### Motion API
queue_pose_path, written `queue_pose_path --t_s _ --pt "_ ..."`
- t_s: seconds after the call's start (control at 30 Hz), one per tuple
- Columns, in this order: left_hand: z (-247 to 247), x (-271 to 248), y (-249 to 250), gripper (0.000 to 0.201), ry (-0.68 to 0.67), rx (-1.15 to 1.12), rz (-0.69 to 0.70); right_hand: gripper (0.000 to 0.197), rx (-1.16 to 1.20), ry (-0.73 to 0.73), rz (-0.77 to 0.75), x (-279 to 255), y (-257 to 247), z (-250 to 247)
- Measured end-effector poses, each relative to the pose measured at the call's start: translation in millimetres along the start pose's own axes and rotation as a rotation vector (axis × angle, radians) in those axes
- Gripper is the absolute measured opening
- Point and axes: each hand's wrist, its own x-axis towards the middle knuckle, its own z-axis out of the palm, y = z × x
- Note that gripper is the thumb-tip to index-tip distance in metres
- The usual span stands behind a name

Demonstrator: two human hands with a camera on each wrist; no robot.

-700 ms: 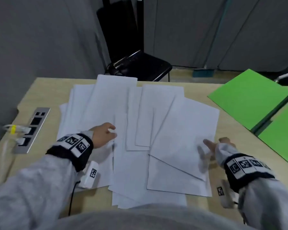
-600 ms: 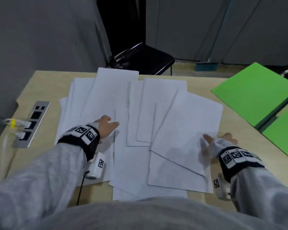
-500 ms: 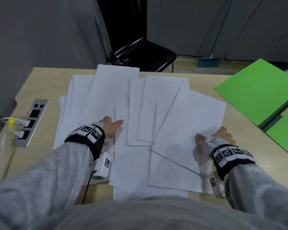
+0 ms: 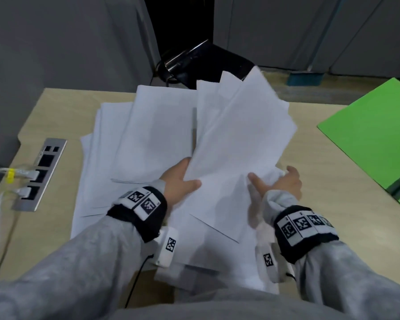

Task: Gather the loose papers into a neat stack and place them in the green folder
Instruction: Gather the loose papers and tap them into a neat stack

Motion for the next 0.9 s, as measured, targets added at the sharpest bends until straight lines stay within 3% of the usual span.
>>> queue_pose_path --t_s 0.13,0.23,0.33,0.43,0.5,0.57,0.7,0.9 --pt "-33 5 -7 0.045 0.135 -0.291 0.025 0.106 0.081 -0.036 0.105 16 -11 1" --pt "-67 19 -15 0.045 0.287 -0.149 -0.026 0.101 0.072 -0.093 0.064 16 -21 13" --pt "-103 36 -31 0.042 0.422 0.132 -0.198 0.099 -0.027 -0.126 0.045 12 -29 22" --pt "-125 44 -52 0.05 0.45 0.508 -0.509 0.095 -0.089 -0.186 0.025 6 -36 31" --pt "-132 42 -66 0.062 0.437 0.543 -0.714 0.091 -0.089 -0.252 -0.004 3 -42 39" --pt "-134 41 -77 0.073 0.437 0.443 -0.782 0.09 -0.098 -0.318 -0.051 -1 -46 48" --pt "-122 39 -71 0.074 0.431 0.531 -0.678 0.087 -0.13 -0.359 -0.165 -8 -55 61" --pt "-65 28 -51 0.073 0.179 0.699 -0.347 0.085 -0.12 -0.334 -0.16 -7 -59 62"
